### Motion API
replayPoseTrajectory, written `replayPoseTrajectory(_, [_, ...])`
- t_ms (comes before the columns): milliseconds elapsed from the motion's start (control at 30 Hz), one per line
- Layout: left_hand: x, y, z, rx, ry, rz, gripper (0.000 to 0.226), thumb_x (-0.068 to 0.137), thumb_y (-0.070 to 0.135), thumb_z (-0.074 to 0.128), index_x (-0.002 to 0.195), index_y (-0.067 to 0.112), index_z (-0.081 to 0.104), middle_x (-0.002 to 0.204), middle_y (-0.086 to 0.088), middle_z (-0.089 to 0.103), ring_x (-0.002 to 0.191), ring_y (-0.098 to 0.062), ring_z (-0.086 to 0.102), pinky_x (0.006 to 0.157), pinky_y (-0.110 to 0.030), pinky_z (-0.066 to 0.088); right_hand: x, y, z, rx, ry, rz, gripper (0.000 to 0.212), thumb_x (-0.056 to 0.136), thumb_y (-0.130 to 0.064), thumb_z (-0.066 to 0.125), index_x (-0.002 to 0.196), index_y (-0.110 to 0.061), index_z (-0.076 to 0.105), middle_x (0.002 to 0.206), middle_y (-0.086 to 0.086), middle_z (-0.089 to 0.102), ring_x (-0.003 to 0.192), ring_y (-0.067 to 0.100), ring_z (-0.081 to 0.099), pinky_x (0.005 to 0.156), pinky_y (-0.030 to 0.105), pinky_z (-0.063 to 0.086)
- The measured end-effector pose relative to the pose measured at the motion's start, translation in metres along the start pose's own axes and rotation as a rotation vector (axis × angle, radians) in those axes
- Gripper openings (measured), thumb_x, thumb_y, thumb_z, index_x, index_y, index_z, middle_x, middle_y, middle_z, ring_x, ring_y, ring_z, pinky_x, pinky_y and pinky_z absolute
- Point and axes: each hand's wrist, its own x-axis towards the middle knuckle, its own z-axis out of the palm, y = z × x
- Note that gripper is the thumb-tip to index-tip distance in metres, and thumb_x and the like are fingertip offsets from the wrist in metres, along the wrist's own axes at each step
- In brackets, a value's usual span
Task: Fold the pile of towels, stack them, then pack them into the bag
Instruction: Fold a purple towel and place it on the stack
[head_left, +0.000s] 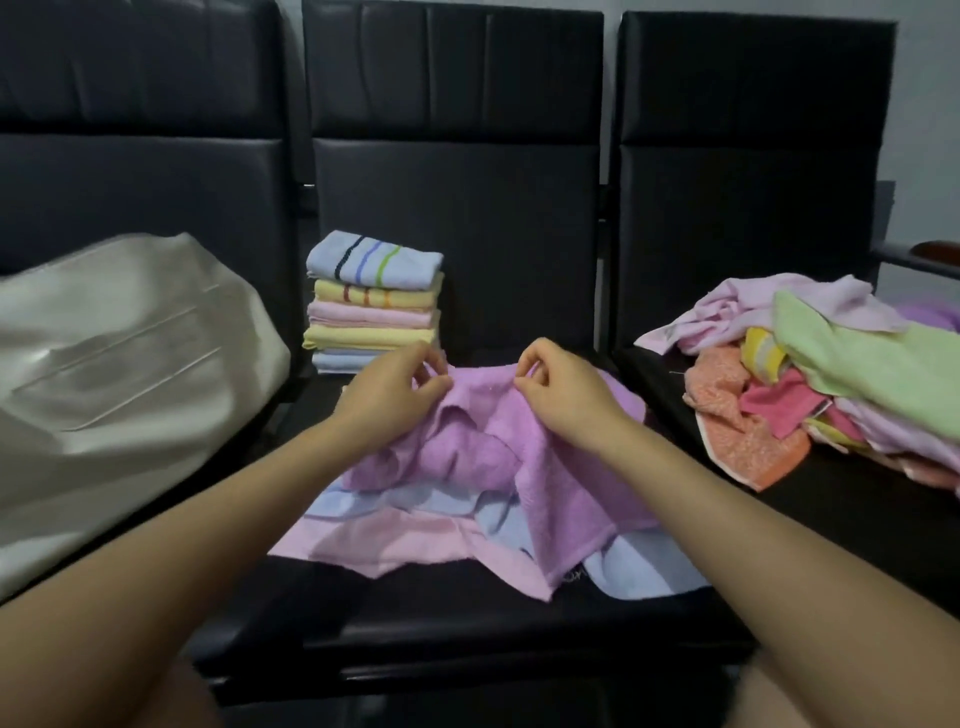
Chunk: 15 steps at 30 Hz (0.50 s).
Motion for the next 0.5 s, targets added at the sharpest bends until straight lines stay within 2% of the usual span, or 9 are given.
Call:
replayPoseTrajectory(100, [0.008,-0.018,0.010,0.166,0.012,0.039,0.014,0.089,0.028,0.064,0.100,0.018,0.064,0.093,0.003,0.054,0.090,-0.022,0.057,0.076,-0.035,0.045,0.002,0.026,0.016,-0.163,-0.070,0.005,0.008,0.089,-0.017,0.057,0.094,-0.017,0.064,0.085,-0.001,0.065,0.087,0.022,0.061,0.074,0.032,0.044])
replayPoseTrajectory(200, [0.012,-0.017,0.004,0.124,0.048,0.223,0.023,0.090,0.036,0.056,0.097,0.018,0.068,0.088,0.008,0.054,0.084,-0.016,0.056,0.076,-0.037,0.048,0.008,0.042,0.014,-0.062,-0.004,0.014,0.010,0.085,-0.020,0.067,0.094,-0.020,0.064,0.079,-0.009,0.054,0.076,0.011,0.054,0.068,0.026,0.040])
replayPoseTrajectory(267, [0.010,-0.007,-0.002,0.010,-0.089,0.300,0.040,0.085,0.054,0.047,0.095,0.022,0.070,0.084,0.014,0.060,0.077,-0.007,0.055,0.072,-0.027,0.047,0.011,0.043,0.008,-0.033,0.125,-0.086,0.011,0.081,-0.016,0.069,0.089,-0.021,0.063,0.076,-0.010,0.047,0.070,0.004,0.048,0.067,0.025,0.039])
replayPoseTrajectory(333, [0.009,-0.003,-0.003,-0.010,-0.310,0.256,0.051,0.076,0.068,0.047,0.098,0.029,0.070,0.089,0.014,0.066,0.081,-0.006,0.058,0.071,-0.019,0.046,0.009,0.034,0.004,0.055,0.155,-0.180,0.008,0.081,-0.019,0.072,0.082,-0.019,0.063,0.069,-0.009,0.048,0.063,0.004,0.046,0.064,0.026,0.041])
replayPoseTrajectory(400, [0.010,-0.011,0.002,0.105,-0.427,0.221,0.056,0.069,0.073,0.050,0.101,0.031,0.068,0.091,0.012,0.067,0.083,-0.008,0.059,0.075,-0.027,0.050,0.000,0.021,0.005,0.091,-0.053,-0.192,0.022,0.079,-0.035,0.076,0.082,-0.019,0.062,0.065,-0.009,0.051,0.059,0.005,0.045,0.063,0.029,0.042])
replayPoseTrajectory(467, [0.012,-0.020,0.005,0.114,-0.459,0.228,0.049,0.071,0.064,0.049,0.097,0.029,0.069,0.087,0.011,0.068,0.079,-0.010,0.061,0.076,-0.035,0.050,-0.008,0.014,0.011,-0.098,-0.288,-0.175,0.035,0.075,-0.049,0.075,0.092,-0.023,0.058,0.067,-0.012,0.049,0.061,0.004,0.045,0.061,0.027,0.039])
replayPoseTrajectory(500, [0.014,-0.022,0.004,0.091,-0.455,0.224,0.047,0.072,0.059,0.046,0.094,0.026,0.071,0.084,0.009,0.069,0.077,-0.011,0.060,0.076,-0.035,0.050,-0.010,0.013,0.013,-0.183,-0.332,-0.183,0.035,0.076,-0.047,0.074,0.096,-0.025,0.055,0.069,-0.013,0.047,0.064,0.005,0.046,0.060,0.026,0.037])
